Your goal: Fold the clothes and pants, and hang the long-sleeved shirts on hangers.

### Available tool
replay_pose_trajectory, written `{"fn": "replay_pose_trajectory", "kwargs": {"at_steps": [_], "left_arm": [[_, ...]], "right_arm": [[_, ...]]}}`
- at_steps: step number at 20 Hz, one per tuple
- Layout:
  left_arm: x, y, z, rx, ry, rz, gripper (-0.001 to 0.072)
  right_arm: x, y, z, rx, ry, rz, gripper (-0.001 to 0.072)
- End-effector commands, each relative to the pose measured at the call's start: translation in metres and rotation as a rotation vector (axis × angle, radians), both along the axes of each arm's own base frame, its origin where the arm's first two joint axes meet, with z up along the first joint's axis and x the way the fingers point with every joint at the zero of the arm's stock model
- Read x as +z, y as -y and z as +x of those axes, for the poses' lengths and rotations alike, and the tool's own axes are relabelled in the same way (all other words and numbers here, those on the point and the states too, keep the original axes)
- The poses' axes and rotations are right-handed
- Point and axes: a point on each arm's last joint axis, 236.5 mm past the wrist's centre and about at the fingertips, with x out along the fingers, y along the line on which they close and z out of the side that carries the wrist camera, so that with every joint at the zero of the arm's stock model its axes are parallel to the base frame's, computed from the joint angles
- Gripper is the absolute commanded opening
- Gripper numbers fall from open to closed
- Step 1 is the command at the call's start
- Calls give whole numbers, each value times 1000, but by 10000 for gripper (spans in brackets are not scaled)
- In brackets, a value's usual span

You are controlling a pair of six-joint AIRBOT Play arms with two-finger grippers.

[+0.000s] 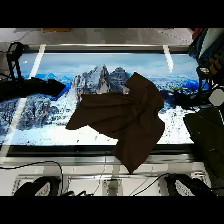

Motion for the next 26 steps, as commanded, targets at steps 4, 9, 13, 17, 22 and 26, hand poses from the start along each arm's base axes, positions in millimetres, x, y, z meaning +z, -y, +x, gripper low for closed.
{"fn": "replay_pose_trajectory", "kwargs": {"at_steps": [4,9,13,17,22,26], "left_arm": [[3,6,-2,6,-19,-50,686],[-6,14,-17,-35,-87,-60,686],[-10,16,-23,-51,-114,-54,687],[-10,16,-22,-51,-113,-54,687],[-29,1,-16,-27,-143,16,686],[-54,-2,-6,-24,-206,29,687]], "right_arm": [[-11,17,-20,147,-113,-151,19],[-99,6,-106,193,-412,61,18],[-146,-99,-161,300,-419,539,20],[-190,-109,-166,17,-406,648,466],[-211,-110,-152,-129,-396,709,487],[-218,-117,-133,-56,-326,743,280]]}}
